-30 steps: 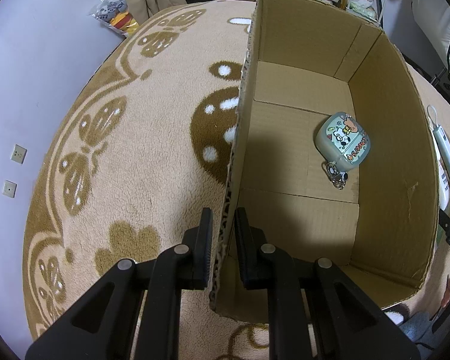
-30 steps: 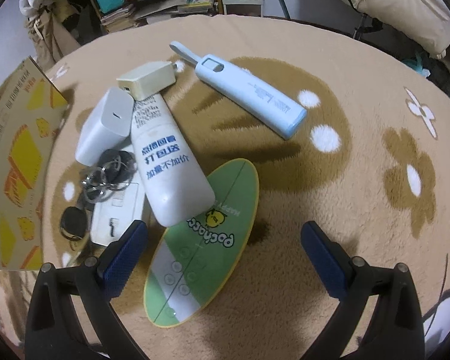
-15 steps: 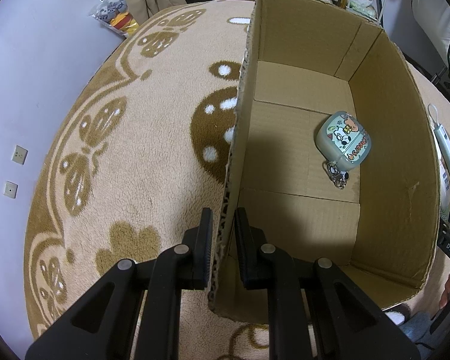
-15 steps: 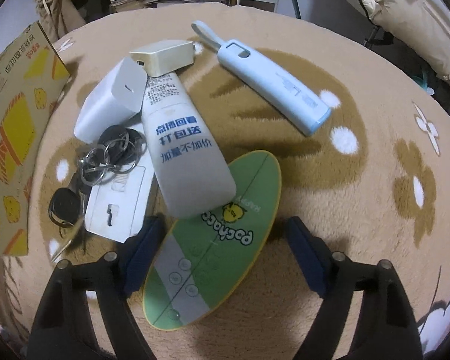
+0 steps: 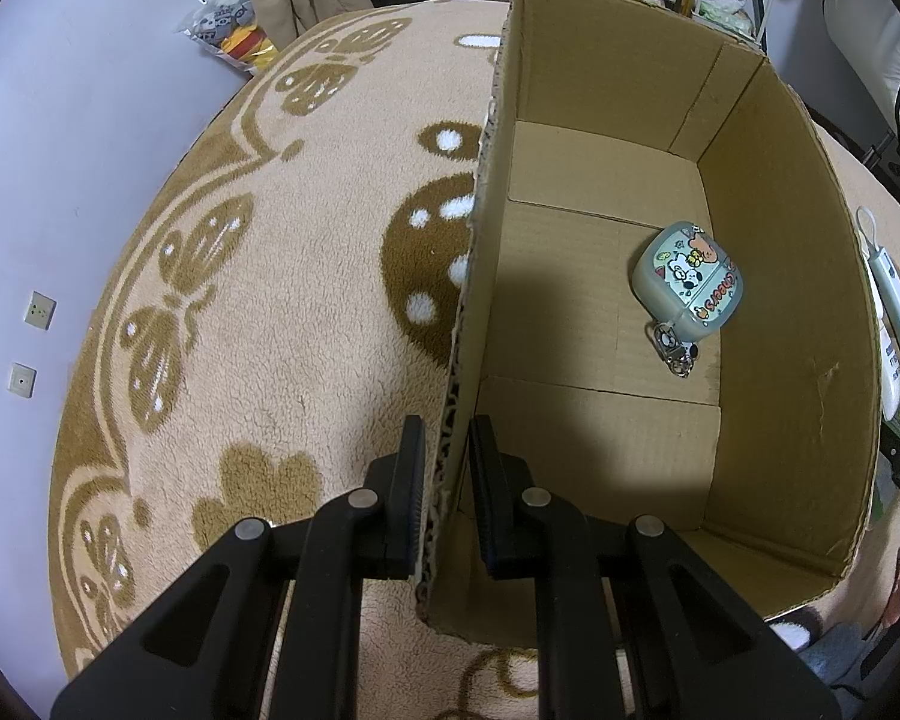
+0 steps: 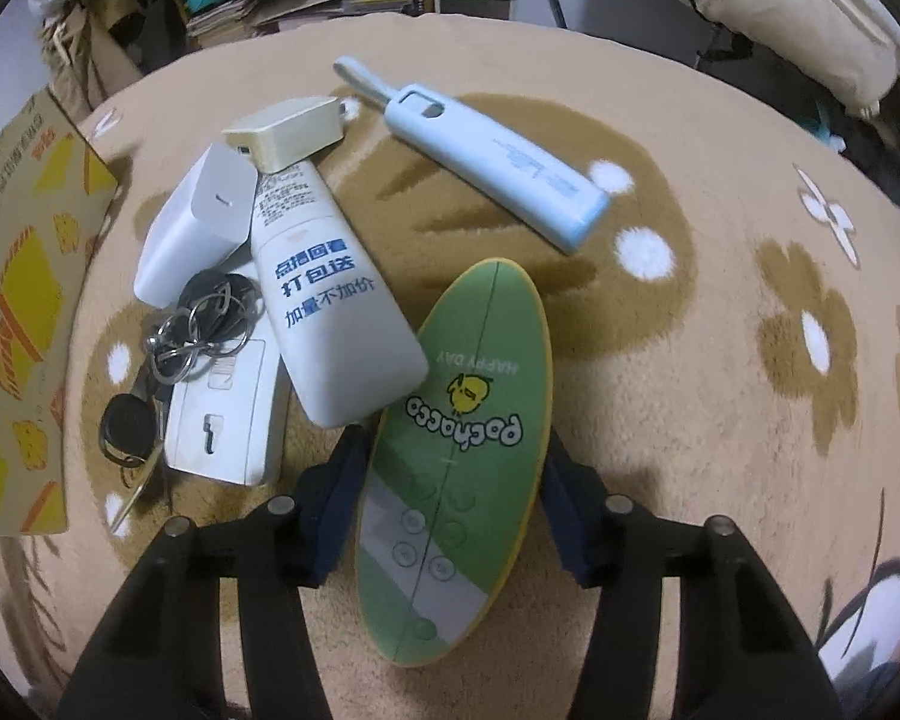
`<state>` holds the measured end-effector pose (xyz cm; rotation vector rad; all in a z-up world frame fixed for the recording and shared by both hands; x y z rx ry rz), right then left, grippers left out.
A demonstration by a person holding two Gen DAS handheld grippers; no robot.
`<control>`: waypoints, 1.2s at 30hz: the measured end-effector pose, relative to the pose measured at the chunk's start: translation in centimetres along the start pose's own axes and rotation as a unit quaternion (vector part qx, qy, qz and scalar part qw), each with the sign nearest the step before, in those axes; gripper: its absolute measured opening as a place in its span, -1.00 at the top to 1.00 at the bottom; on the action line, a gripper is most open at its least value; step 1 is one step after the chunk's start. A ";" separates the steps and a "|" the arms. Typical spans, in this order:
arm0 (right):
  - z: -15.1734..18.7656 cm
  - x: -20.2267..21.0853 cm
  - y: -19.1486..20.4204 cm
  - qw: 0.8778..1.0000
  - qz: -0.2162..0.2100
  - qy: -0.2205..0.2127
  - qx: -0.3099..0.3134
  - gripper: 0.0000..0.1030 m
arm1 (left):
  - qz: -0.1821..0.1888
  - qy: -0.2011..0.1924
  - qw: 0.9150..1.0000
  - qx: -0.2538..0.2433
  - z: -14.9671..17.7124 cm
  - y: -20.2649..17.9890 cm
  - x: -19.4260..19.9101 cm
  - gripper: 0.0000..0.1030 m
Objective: Organize rigid objects
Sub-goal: 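Grasp the green Pochacco card with the right tool, then carry the card into the box and release it with the right tool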
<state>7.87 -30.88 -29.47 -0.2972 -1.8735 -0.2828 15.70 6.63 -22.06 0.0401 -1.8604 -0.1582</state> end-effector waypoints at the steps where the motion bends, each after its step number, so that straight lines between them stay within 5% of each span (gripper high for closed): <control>1: 0.0 0.3 -0.2 1.000 -0.004 0.001 -0.008 -0.15 | 0.000 0.000 1.000 0.000 0.0 0.0 0.0 0.71; 10: 0.0 1.8 -2.2 0.998 -0.019 -0.011 -0.061 -0.15 | 0.000 0.000 1.000 -0.001 0.0 0.1 0.0 0.70; 18: -1.9 4.5 -1.1 0.997 -0.053 -0.045 -0.041 -0.14 | -0.001 0.000 1.000 -0.001 0.0 0.1 0.0 0.70; 36: -6.1 10.5 11.0 0.983 -0.141 -0.106 0.055 -0.14 | -0.004 -0.011 1.000 -0.006 -0.3 -0.1 0.5 0.75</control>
Point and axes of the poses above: each gripper's, at about its wrist camera, not at the fingertips, and x roughly against the way its jaws point, y to its left, z to its underside, the point moved 10 cm from there along -x, roughly the way its jaws point
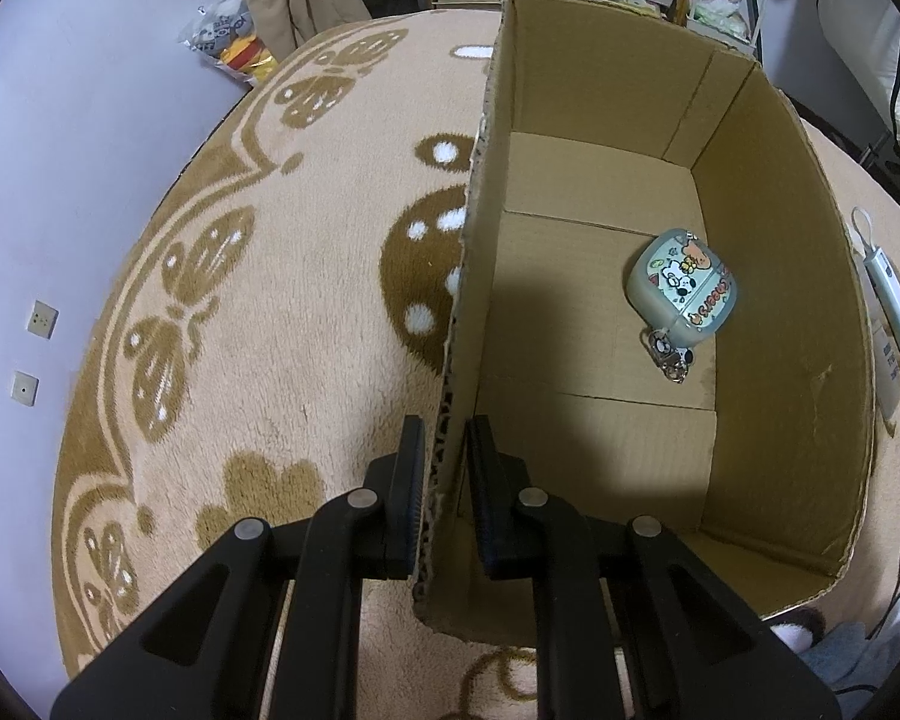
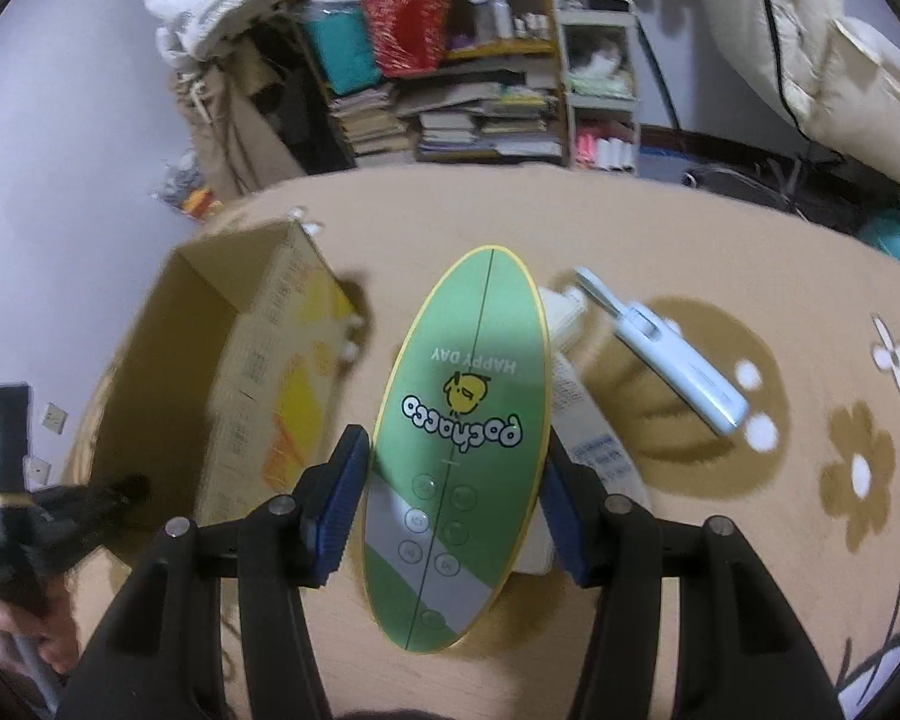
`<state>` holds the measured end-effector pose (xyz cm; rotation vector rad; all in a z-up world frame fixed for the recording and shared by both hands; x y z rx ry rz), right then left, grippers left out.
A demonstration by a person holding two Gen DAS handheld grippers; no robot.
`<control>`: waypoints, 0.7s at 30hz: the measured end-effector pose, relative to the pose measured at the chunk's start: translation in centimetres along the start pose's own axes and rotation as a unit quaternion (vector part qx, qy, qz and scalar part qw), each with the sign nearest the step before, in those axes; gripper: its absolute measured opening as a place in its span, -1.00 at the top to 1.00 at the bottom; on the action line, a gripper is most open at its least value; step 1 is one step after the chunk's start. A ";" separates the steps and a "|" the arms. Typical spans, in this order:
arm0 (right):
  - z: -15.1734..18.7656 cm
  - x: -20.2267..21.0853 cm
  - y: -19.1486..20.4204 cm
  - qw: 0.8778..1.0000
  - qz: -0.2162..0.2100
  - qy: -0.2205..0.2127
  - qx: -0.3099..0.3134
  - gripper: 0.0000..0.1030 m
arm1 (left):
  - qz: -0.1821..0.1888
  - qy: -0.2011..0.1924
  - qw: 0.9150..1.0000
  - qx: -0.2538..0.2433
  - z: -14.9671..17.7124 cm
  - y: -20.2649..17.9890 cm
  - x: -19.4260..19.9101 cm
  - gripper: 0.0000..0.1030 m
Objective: Organize rigid objects
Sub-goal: 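Carry the card into the box and release it with the right tool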
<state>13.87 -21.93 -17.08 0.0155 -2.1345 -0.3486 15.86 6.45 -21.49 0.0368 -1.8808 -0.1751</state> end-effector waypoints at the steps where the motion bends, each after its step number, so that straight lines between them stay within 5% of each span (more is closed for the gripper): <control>1: -0.6 0.1 0.5 1.000 -0.006 -0.003 0.002 -0.15 | 0.000 0.000 1.000 0.000 0.0 0.0 0.0 0.76; 12: -5.7 1.6 8.3 0.996 -0.061 -0.039 0.044 -0.14 | 0.005 -0.003 1.000 0.002 -0.1 -0.1 0.0 0.76; 21: -5.9 0.4 13.3 0.993 -0.085 -0.030 0.075 -0.14 | 0.007 -0.010 1.000 0.004 -0.3 -0.1 0.1 0.76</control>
Point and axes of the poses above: each gripper's, at about its wrist camera, not at the fingertips, and x roughly against the way its jaws point, y to its left, z to its underside, the point moved 10 cm from there along -x, roughly the way its jaws point
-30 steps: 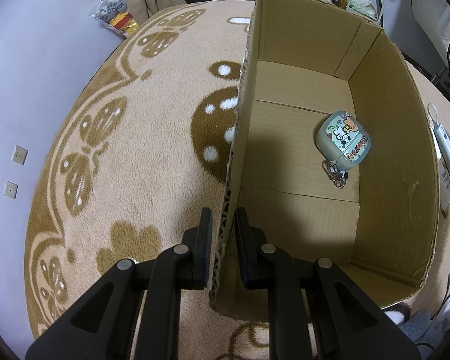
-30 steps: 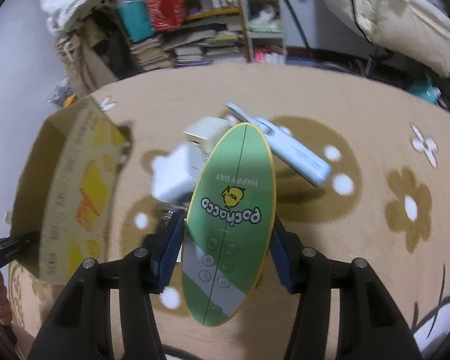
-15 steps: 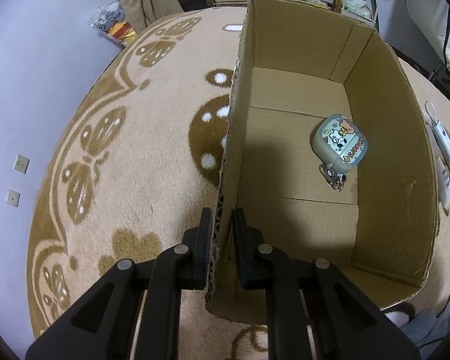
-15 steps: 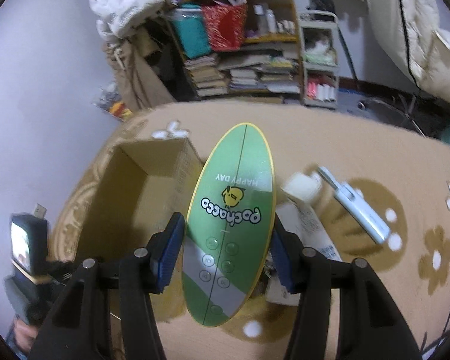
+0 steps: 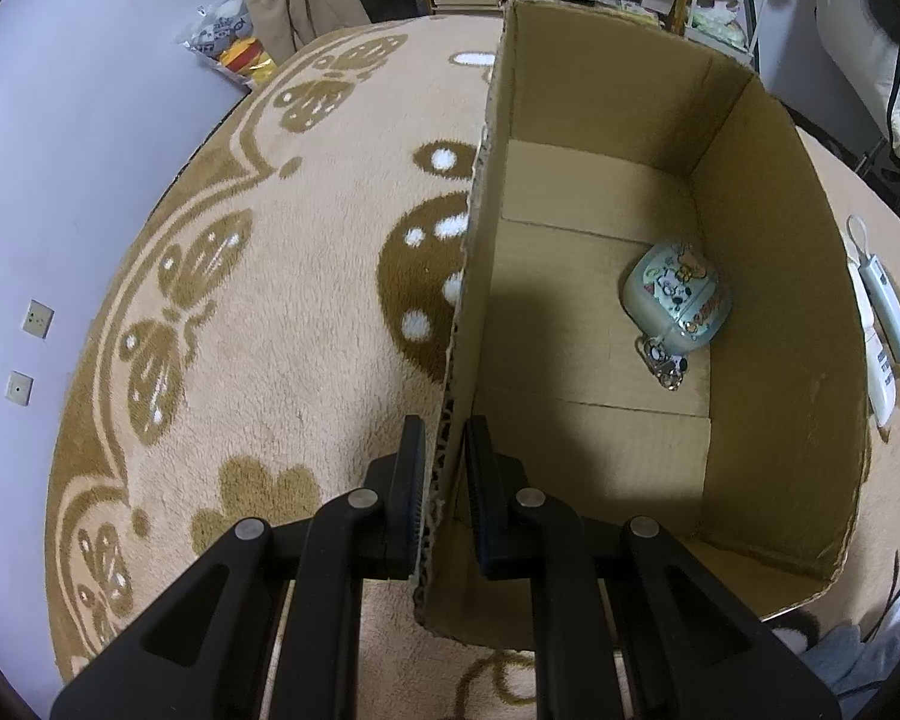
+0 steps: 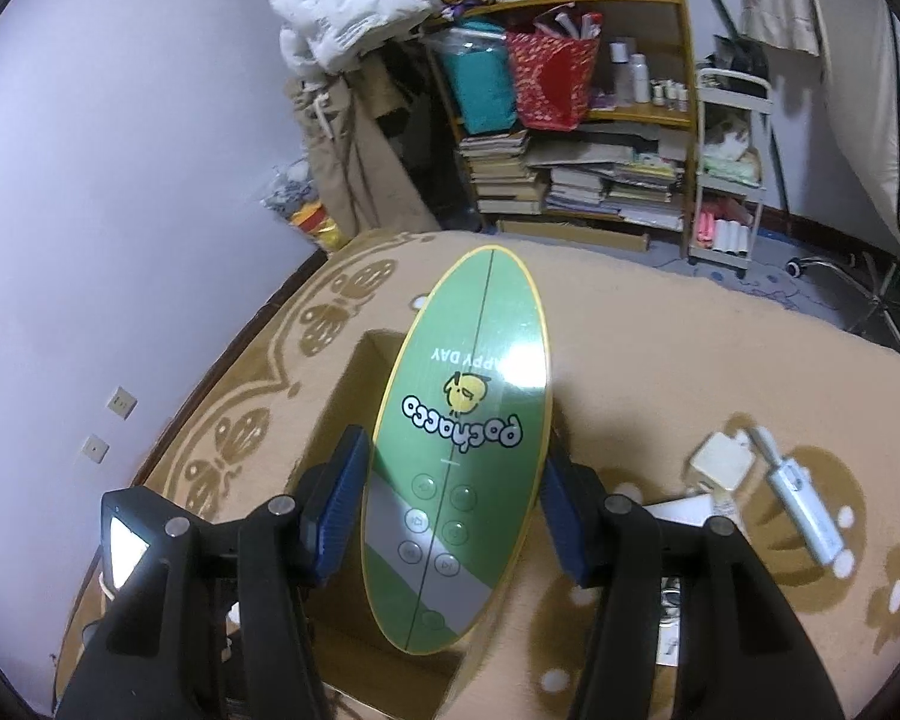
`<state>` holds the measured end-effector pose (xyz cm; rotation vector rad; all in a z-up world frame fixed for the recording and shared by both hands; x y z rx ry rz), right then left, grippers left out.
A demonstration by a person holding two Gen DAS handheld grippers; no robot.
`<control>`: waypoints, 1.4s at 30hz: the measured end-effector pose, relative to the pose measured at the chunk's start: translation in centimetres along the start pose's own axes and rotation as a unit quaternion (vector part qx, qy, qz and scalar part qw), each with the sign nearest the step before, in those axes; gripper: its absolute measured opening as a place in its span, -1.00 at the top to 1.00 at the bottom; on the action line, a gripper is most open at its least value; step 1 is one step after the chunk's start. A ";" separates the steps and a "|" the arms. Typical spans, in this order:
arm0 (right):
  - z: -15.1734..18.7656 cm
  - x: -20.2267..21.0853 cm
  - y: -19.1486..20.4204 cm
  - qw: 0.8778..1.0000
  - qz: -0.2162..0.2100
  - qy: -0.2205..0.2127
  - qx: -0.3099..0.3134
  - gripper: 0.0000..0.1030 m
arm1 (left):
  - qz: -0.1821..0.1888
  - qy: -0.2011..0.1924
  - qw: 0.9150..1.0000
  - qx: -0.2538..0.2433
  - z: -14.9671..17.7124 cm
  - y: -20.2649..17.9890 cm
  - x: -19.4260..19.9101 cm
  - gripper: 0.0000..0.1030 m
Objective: Organize rigid objects
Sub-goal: 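Carry the card into the box and release it with the right tool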
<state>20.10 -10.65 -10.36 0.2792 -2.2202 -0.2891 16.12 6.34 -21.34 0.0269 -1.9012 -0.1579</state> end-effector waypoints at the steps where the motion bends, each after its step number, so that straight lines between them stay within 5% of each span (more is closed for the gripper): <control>1: 0.3 -0.3 0.2 1.000 -0.001 0.005 0.001 -0.14 | 0.001 0.000 1.000 0.001 0.0 0.0 0.0 0.76; 18: 4.5 -5.5 0.2 0.997 0.010 0.073 0.003 -0.15 | 0.009 0.004 1.000 0.010 -0.1 0.1 -0.5 0.76; 34: 4.8 -5.8 0.1 0.997 0.012 0.073 -0.005 -0.17 | 0.013 0.004 1.000 0.012 -0.1 0.1 -0.4 0.75; 40: 4.3 -4.4 0.2 0.998 0.017 0.057 0.003 -0.73 | 0.011 0.002 1.000 0.012 -0.1 0.1 -0.3 0.74; 42: 4.1 -3.8 0.1 0.998 0.028 0.048 0.010 -0.74 | 0.012 0.002 1.000 0.012 -0.1 0.1 -0.3 0.74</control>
Point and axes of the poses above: each gripper's, at about its wrist camera, not at the fingertips, and x roughly against the way its jaws point, y to its left, z to its underside, the point moved 10 cm from there along -x, roughly the way its jaws point
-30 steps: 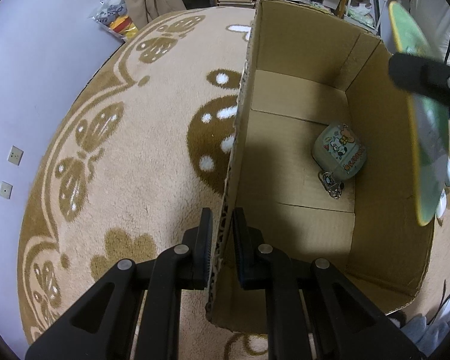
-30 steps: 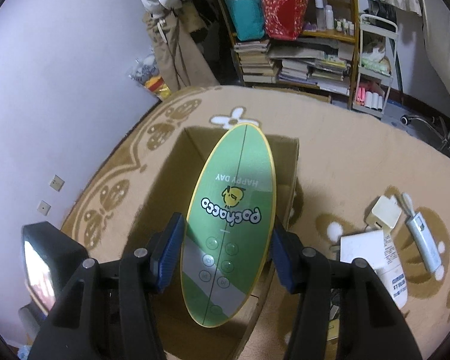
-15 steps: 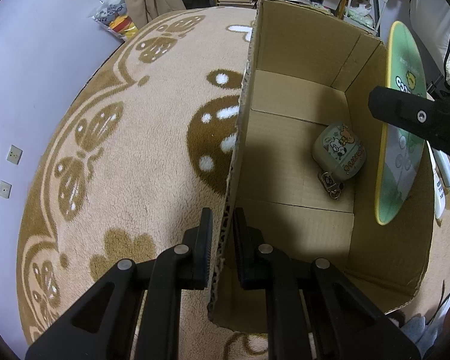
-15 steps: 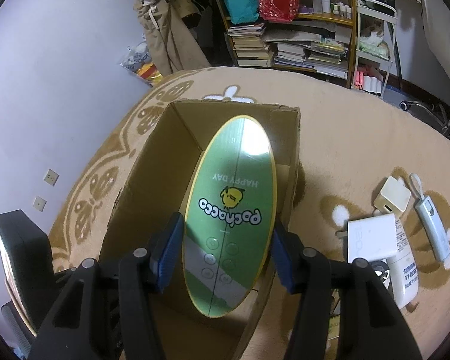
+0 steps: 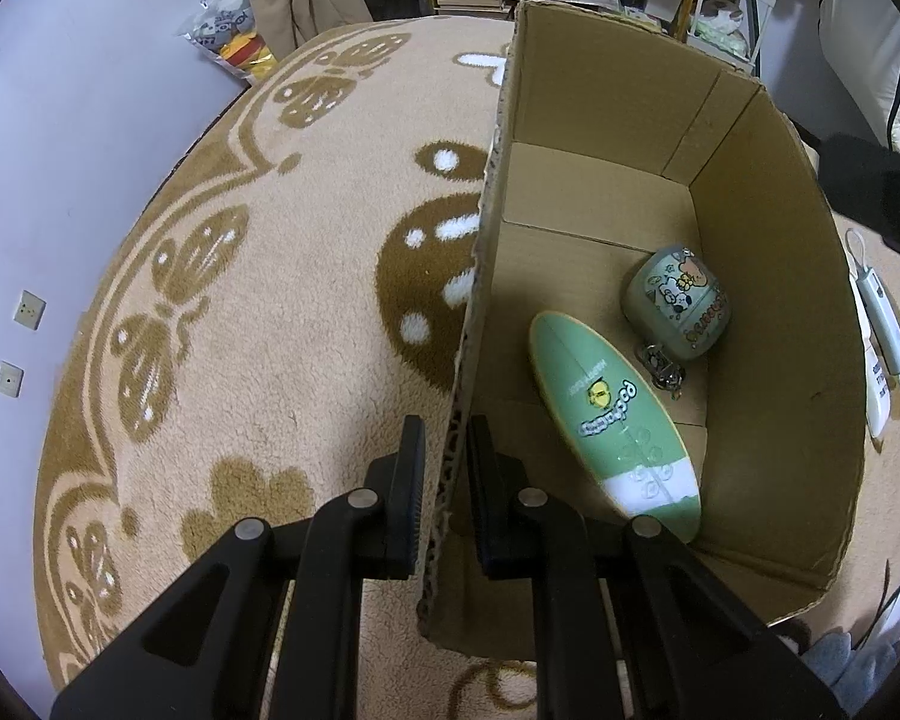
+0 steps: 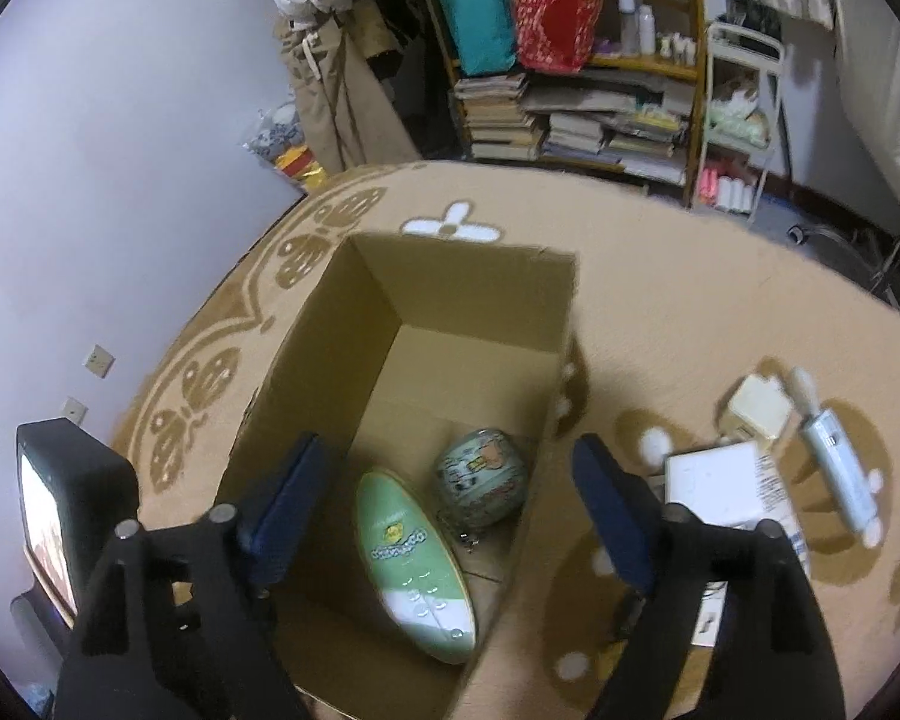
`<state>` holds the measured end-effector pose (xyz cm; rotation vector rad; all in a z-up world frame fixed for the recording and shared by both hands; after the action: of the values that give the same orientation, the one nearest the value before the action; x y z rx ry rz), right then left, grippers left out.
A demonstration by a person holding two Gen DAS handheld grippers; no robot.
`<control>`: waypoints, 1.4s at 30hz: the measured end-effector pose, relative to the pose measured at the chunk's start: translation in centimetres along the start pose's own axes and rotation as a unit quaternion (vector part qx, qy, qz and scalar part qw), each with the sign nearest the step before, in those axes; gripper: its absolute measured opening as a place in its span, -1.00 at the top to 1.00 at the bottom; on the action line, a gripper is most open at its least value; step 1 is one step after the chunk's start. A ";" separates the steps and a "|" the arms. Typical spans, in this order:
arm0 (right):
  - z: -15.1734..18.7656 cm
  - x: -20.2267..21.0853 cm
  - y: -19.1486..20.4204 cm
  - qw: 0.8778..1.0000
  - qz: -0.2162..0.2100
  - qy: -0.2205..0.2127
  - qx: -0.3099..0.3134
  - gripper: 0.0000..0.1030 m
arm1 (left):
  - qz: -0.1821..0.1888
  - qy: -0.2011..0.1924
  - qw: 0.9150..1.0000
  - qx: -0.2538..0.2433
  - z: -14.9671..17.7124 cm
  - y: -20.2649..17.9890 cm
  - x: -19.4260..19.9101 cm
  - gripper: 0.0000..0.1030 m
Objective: Organize rigid objects
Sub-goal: 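Carry the card into the box and release it with the right tool, then move the right tool back to the pile toward the keys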
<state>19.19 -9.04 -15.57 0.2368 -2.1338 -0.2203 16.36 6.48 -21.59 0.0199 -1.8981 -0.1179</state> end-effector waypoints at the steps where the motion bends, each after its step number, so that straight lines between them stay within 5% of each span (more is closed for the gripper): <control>1: -0.1 0.3 -0.1 1.000 0.002 -0.002 0.002 -0.75 | -0.001 -0.001 1.000 0.000 0.0 0.0 0.0 0.74; 17: 1.0 3.3 -7.2 0.998 0.055 -0.005 -0.015 -0.75 | -0.003 -0.002 1.000 -0.003 0.0 0.1 0.2 0.74; 42: 10.0 -0.1 -11.5 0.993 0.051 0.068 -0.081 -0.74 | -0.011 -0.004 1.000 -0.011 0.1 0.1 0.4 0.72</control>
<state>11.83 -19.48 -23.84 0.0466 -1.9759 -0.3078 16.18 6.56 -21.25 0.0256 -1.9051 -0.1534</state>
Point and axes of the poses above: each gripper's, at about its wrist camera, not at the fingertips, and x roughly against the way its jaws point, y to its left, z to its underside, the point moved 10 cm from there along -x, roughly the way its jaws point
